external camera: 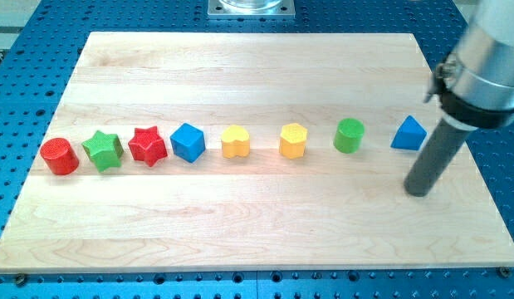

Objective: Move your arm towards the green circle

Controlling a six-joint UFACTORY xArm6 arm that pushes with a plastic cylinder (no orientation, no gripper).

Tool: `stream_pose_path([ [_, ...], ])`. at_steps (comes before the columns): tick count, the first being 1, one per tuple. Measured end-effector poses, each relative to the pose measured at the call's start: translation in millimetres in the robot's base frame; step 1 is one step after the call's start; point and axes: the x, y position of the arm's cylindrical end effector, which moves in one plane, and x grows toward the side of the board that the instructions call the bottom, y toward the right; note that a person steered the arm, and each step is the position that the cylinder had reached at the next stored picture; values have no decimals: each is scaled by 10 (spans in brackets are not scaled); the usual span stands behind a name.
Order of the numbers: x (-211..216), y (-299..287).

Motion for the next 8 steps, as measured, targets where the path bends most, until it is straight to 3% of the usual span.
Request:
stream_pose_path([
  [1,-48,-238],
  [8,-168,-251],
])
